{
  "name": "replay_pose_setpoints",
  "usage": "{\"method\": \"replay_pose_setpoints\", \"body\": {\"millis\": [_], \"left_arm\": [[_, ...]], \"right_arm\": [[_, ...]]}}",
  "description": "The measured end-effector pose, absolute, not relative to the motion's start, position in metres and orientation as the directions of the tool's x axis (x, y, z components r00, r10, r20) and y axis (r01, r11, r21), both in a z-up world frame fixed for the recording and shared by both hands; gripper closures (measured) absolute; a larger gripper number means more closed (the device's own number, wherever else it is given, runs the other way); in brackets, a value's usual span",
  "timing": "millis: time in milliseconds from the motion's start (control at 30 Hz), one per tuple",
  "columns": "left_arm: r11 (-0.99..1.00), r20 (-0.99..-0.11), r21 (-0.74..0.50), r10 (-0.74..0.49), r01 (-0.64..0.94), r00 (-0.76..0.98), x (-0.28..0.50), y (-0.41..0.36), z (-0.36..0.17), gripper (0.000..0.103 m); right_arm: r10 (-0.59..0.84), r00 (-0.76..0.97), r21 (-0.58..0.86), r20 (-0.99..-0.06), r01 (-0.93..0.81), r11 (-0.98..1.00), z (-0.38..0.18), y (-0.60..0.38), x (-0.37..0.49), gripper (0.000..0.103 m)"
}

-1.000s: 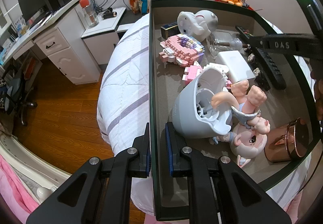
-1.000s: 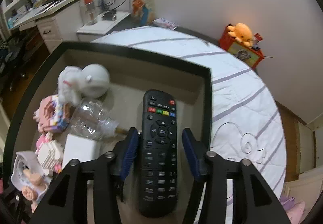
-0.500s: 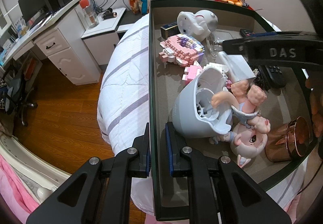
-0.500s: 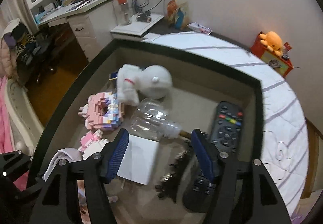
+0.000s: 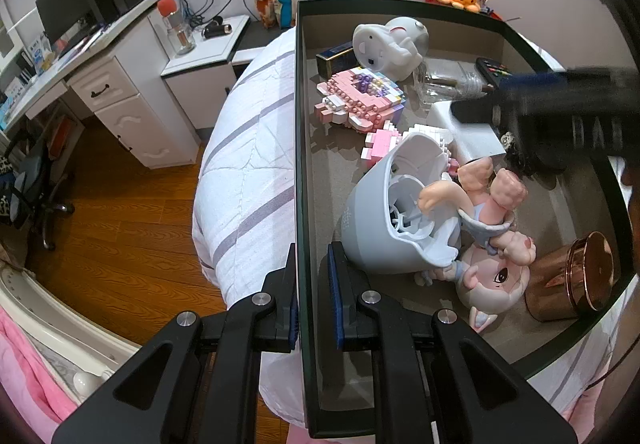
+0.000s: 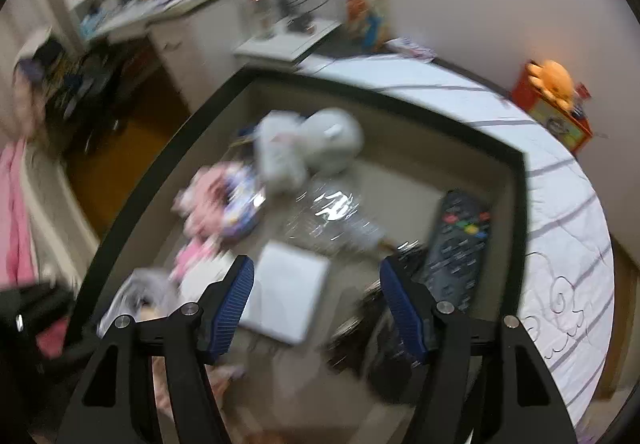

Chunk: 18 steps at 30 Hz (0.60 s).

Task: Organize rigid objects
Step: 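Carry the remote into the box and release it beside the hair clip, then grasp the pink pig doll in the box with the right gripper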

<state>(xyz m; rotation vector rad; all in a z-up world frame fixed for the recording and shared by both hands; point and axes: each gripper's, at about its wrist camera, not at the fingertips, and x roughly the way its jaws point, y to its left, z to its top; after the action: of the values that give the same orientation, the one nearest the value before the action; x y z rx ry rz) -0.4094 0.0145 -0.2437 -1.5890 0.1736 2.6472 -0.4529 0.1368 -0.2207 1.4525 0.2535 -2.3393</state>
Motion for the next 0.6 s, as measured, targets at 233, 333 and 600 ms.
{"method": "replay_pose_setpoints", "body": {"millis": [233,333,600], "left_arm": [[-0.992,-0.882,0.070,-0.015,-0.101,-0.470,-0.408,0.014,-0.245,0.093],[-0.993,-0.882,0.070,-0.015,-0.099,-0.472,-0.407,0.014,-0.245,0.092],[-0.992,-0.882,0.067,-0.011,-0.103,-0.470,-0.407,0.014,-0.245,0.093]], "right_arm": [[-0.202,-0.368,0.057,-0.908,0.370,-0.927,-0.230,0.153,-0.456,0.031],[-0.135,-0.407,-0.001,-0.903,0.318,-0.948,-0.227,0.167,-0.456,0.031],[-0.317,-0.365,0.119,-0.875,0.471,-0.874,-0.206,0.149,-0.418,0.031]]}}
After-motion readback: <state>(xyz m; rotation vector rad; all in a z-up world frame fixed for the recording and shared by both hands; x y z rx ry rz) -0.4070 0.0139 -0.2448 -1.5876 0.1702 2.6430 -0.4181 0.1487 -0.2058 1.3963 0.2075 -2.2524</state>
